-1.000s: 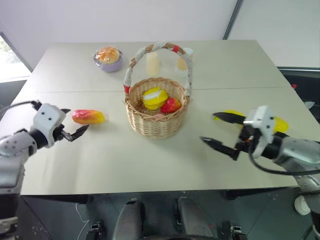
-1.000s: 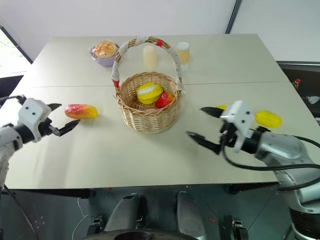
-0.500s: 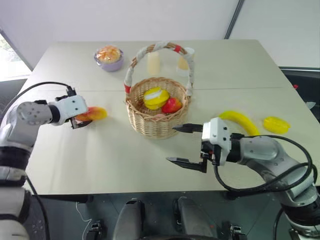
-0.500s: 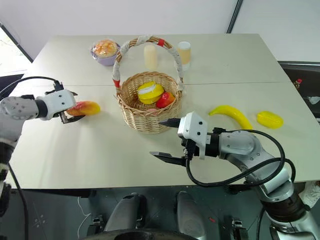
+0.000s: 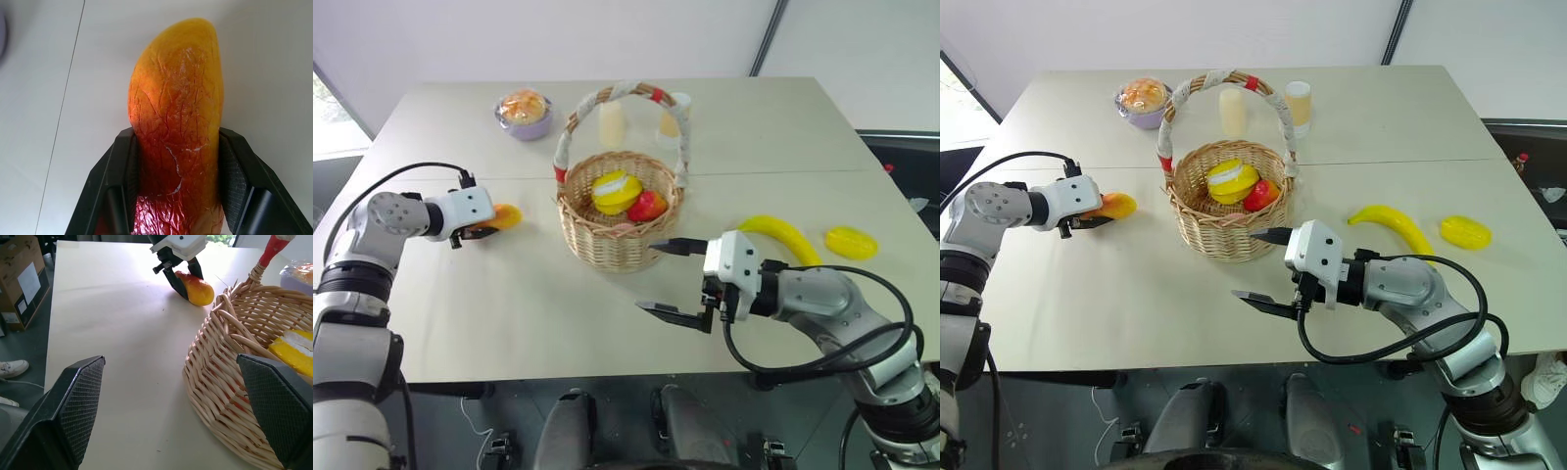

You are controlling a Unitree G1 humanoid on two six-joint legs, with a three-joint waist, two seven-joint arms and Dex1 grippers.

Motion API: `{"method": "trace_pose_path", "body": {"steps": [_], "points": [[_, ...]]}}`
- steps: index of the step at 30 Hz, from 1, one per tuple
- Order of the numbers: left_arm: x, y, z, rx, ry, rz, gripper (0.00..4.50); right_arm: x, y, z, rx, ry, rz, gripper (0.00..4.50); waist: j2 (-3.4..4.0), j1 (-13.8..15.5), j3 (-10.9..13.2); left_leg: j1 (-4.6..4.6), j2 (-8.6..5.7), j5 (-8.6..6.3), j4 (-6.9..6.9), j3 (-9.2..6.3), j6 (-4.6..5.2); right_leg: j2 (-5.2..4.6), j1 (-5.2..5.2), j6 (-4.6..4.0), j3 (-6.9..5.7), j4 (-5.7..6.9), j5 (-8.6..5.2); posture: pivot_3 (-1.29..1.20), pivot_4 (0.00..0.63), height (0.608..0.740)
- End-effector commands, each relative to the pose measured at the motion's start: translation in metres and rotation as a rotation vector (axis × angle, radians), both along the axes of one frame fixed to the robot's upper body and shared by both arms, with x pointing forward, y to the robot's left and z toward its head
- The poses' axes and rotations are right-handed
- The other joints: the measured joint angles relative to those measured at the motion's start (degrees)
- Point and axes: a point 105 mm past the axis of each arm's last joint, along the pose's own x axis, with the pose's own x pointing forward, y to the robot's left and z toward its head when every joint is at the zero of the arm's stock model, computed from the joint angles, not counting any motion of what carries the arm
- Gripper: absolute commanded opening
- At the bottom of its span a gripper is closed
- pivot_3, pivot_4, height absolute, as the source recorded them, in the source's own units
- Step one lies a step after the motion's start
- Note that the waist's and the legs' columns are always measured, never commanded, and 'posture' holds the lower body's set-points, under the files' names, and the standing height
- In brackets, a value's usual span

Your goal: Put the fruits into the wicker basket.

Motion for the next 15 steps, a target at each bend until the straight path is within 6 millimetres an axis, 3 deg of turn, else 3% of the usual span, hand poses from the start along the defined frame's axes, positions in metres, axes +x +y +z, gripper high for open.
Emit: {"method": "trace_pose_path", "body": {"steps": [1, 5, 7, 9, 11, 15], "points": [[-0.003, 0.009, 0.034, -0.181, -0.069, 0.046, 1.65, -0.003, 0.001, 0.01, 0.013, -0.047, 0.009, 4.5, -0.01, 0.0, 0.0, 0.0, 0.0, 0.0, 0.0, 0.0, 0.0, 0.0, 0.0, 0.0, 0.0, 0.0, 0.0, 0.0, 0.15, 0.74], [-0.028, -0.004, 0.09, -0.585, -0.132, -0.014, 1.65, 0.0, -0.007, 0.015, 0.004, -0.065, -0.008, 4.5, -0.08, -0.4, 0.0, -0.08, 0.13, 0.0, 0.0, -0.12, 0.0, -0.03, -0.12, 0.0, 0.03, 0.04, 0.0, 0.0, 0.15, 0.74], [-0.061, -0.043, 0.123, -0.775, -0.117, -0.186, 1.65, 0.007, -0.016, 0.02, -0.002, -0.074, -0.031, 4.5, -0.07, -0.3, 0.0, -0.12, 0.25, 0.0, 0.02, -0.14, 0.0, -0.07, -0.14, 0.0, 0.02, 0.04, 0.0, 0.0, 0.15, 0.74], [-0.085, -0.073, 0.13, -0.826, -0.069, -0.289, 1.65, 0.011, -0.021, 0.024, 0.003, -0.077, -0.045, 4.5, -0.08, 0.1, 0.0, -0.11, 0.25, 0.0, 0.03, -0.15, 0.0, -0.16, -0.08, 0.0, 0.05, 0.0, 0.01, 0.0, 0.15, 0.74], [-0.091, -0.103, 0.127, -0.848, -0.053, -0.328, 1.65, 0.016, -0.026, 0.027, 0.007, -0.082, -0.058, 4.5, -0.07, 0.5, 0.0, -0.01, 0.17, 0.0, 0.05, -0.21, 0.0, -0.22, 0.06, 0.0, 0.03, -0.01, 0.01, 0.0, 0.15, 0.74], [-0.073, -0.171, 0.127, -0.915, -0.12, -0.343, 1.65, 0.025, -0.036, 0.029, -0.005, -0.096, -0.096, 4.5, -0.08, 1.1, 0.0, 0.17, -0.01, 0.0, 0.17, -0.26, 0.0, -0.19, 0.33, 0.04, 0.04, -0.02, 0.02, 0.0, 0.15, 0.74]]}}
